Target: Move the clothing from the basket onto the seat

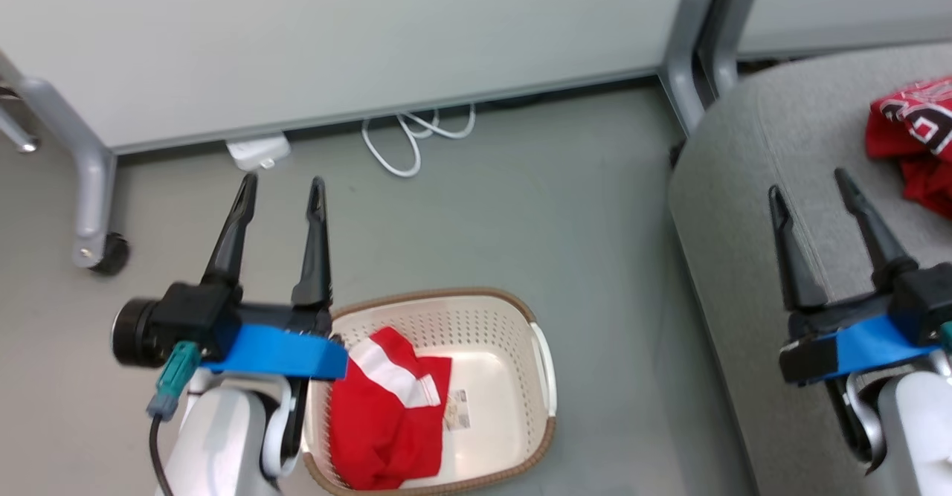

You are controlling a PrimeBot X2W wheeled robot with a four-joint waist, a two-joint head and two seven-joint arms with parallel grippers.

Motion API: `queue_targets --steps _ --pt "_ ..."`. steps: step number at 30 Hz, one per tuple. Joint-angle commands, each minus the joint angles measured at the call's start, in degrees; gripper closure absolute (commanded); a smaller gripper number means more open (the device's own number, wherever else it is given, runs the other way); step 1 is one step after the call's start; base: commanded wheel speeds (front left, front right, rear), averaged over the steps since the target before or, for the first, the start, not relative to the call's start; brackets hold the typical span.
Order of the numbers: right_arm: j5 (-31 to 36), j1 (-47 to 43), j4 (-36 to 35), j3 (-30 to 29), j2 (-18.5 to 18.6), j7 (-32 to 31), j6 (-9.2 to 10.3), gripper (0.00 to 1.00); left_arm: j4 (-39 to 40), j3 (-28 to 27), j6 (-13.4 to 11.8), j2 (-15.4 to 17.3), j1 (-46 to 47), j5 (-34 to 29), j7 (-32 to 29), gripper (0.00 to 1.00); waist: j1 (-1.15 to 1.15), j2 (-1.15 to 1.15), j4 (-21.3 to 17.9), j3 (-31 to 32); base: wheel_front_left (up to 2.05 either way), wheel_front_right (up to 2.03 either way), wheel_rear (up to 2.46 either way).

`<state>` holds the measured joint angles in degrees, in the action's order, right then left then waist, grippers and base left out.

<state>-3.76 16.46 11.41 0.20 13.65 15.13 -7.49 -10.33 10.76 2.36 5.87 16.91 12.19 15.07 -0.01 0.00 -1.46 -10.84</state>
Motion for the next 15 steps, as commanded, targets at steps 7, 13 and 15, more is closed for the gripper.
queue_targets --steps 7,13,15 --pt "-1.2 -6.0 -0.5 -0.2 -2.9 0.0 -0.01 0.00 0.1 -6.3 2.3 -1.3 -6.9 -2.1 0.2 0.00 0.01 0.00 4.6 6.1 0.00 0.00 0.00" --pt "-1.3 -10.2 0.2 -1.7 -5.2 0.0 -0.01 0.00 -0.2 -8.8 4.0 -2.2 -10.8 -2.6 0.2 0.00 0.01 0.00 5.3 8.2 0.00 0.00 0.00" --pt "-1.4 -11.4 0.2 -2.1 -5.8 0.0 -0.01 0.00 -0.4 -9.0 4.3 -2.4 -11.7 -3.0 0.2 0.00 0.01 0.00 5.3 8.5 0.00 0.00 0.00"
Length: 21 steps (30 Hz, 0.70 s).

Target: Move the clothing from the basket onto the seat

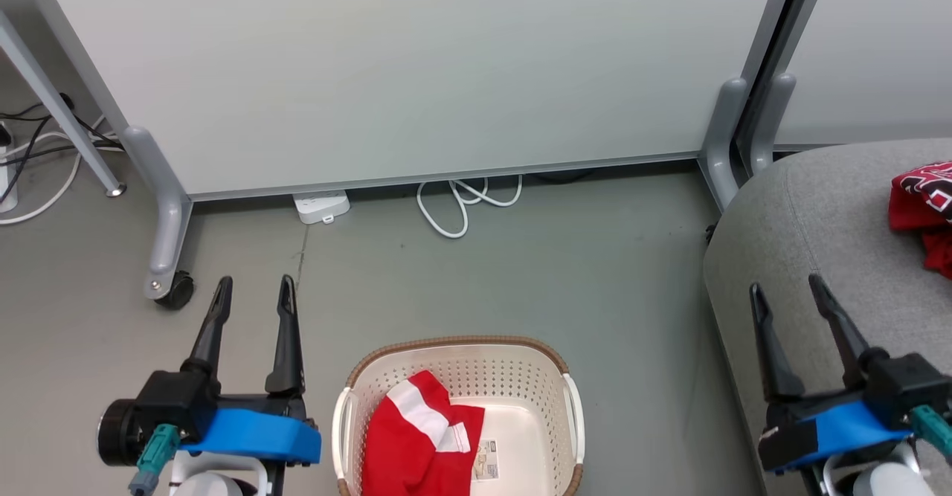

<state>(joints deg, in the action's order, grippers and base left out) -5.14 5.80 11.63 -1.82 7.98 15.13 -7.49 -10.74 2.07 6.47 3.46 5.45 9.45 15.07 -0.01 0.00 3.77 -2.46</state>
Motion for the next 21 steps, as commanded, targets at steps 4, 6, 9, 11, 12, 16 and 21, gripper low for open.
queue_targets --steps 4,6,9,11,12,16,21 --pt "-0.1 -2.8 0.4 -0.7 -1.1 0.0 -0.01 0.00 -0.6 -0.3 0.6 -0.4 -1.4 -0.5 0.2 0.00 0.01 0.00 0.0 0.6 0.00 0.00 0.00" --pt "-0.2 -3.6 0.6 -0.9 -1.6 0.0 -0.01 0.00 -0.8 -0.4 0.7 -0.5 -1.7 -0.6 0.2 0.00 0.01 0.00 -0.2 0.8 0.00 0.00 0.00" --pt "0.2 -4.5 0.4 -0.8 -2.1 0.0 -0.01 0.00 -1.1 -0.6 0.8 -0.5 -2.0 -0.6 0.2 0.00 0.01 0.00 -0.4 1.0 0.00 0.00 0.00" --pt "0.2 -4.9 0.6 -0.8 -2.2 0.0 -0.01 0.00 -1.4 -0.4 0.9 -0.6 -2.1 -0.7 0.2 0.00 0.01 0.00 -0.6 1.1 0.00 0.00 0.00" --pt "0.2 -5.0 0.6 -0.8 -2.3 0.0 -0.01 0.00 -1.4 -0.3 1.0 -0.6 -2.1 -0.8 0.2 0.00 0.01 0.00 -0.6 1.1 0.00 0.00 0.00" --pt "0.3 -4.8 0.6 -0.8 -2.6 0.0 -0.01 0.00 -1.7 -0.1 1.1 -0.6 -1.8 -0.7 0.2 0.00 0.01 0.00 -0.8 1.1 0.00 0.00 0.00" --pt "0.1 -4.3 0.7 -0.9 -2.4 0.0 -0.01 0.00 -2.1 0.2 1.1 -0.6 -1.5 -0.3 0.2 0.00 0.01 0.00 -0.8 1.1 0.00 0.00 0.00"
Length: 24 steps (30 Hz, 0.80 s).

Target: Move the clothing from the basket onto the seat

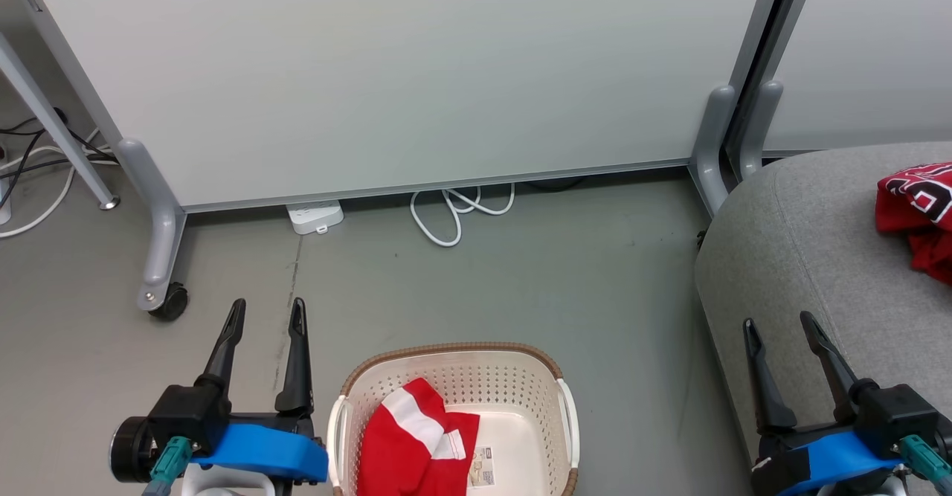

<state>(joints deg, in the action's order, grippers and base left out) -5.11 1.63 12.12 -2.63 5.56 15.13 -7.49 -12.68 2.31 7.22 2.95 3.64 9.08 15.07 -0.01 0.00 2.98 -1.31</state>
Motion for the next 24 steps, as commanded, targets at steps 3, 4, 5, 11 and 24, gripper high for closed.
queue_targets --steps 3,4,5,11,24 --pt "0.0 0.2 0.0 0.0 0.2 0.0 -0.01 0.00 -0.4 0.3 0.4 -0.1 1.0 -0.3 0.2 0.00 0.01 0.00 0.0 -0.4 0.00 0.00 0.00" --pt "-0.1 0.5 -0.1 0.1 0.2 0.0 -0.01 0.00 -0.5 0.6 0.2 -0.1 1.5 -0.4 0.2 0.00 0.01 0.00 0.0 -0.7 0.00 0.00 0.00" --pt "-0.1 0.8 -0.3 0.1 0.3 0.0 -0.01 0.00 -0.7 1.0 0.2 -0.1 2.0 -0.5 0.2 0.00 0.01 0.00 -0.1 -1.1 0.00 0.00 0.00" --pt "-0.2 3.4 -1.0 1.1 0.9 0.0 -0.01 0.00 -4.1 5.7 0.3 0.5 7.0 -1.8 0.1 0.00 0.01 0.00 -1.1 -4.4 0.00 0.00 0.00" --pt "-1.0 15.4 -3.9 6.1 3.0 0.0 -0.01 0.00 -22.2 20.2 0.3 6.4 23.8 -1.5 0.2 0.00 0.01 0.00 -7.0 -19.8 0.00 0.00 0.00"
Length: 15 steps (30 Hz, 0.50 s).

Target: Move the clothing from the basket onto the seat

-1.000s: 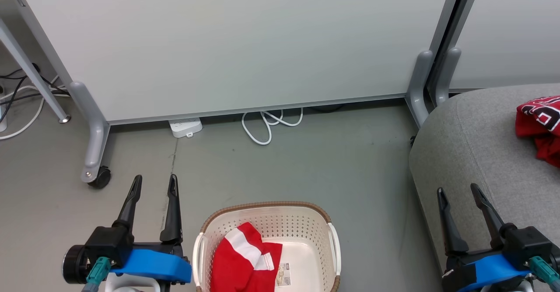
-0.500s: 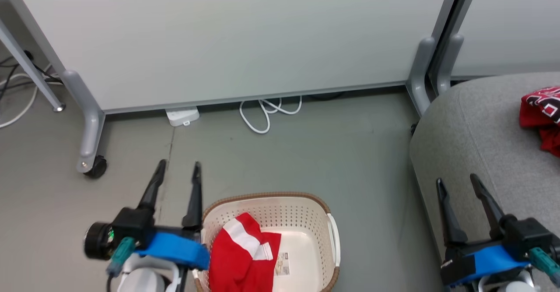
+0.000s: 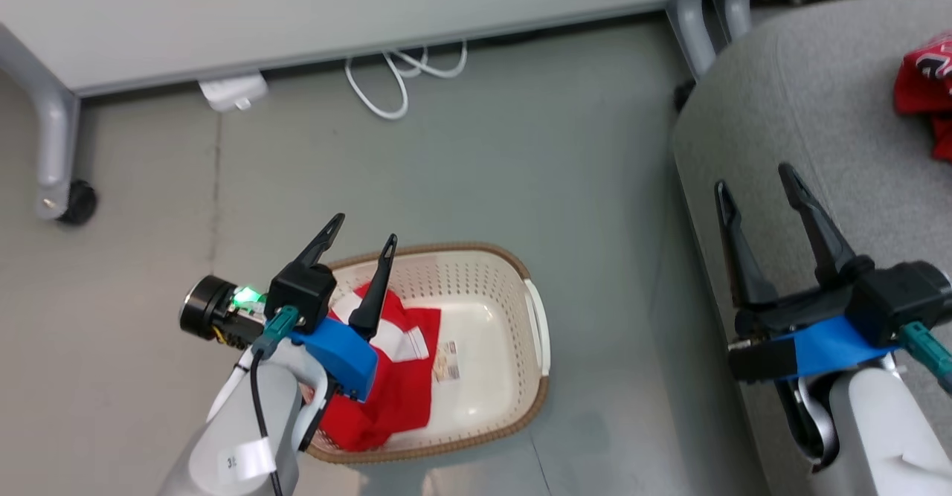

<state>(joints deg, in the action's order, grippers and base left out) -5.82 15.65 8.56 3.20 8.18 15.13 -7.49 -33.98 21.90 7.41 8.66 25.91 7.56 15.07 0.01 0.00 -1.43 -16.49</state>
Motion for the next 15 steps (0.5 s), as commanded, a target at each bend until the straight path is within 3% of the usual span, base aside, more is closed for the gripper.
queue_targets --steps 1,15 --pt "-0.3 2.2 -0.5 0.5 0.5 0.0 -0.01 0.00 -2.2 1.7 0.1 0.9 2.7 0.2 0.2 0.00 -0.01 0.00 -3.0 -5.8 0.00 0.00 0.00" --pt "-0.5 10.6 -3.4 2.6 1.1 0.0 -0.01 0.00 -20.6 19.9 0.1 5.4 16.9 1.8 0.2 0.00 -0.01 0.00 -6.9 -20.2 0.00 0.00 0.00"
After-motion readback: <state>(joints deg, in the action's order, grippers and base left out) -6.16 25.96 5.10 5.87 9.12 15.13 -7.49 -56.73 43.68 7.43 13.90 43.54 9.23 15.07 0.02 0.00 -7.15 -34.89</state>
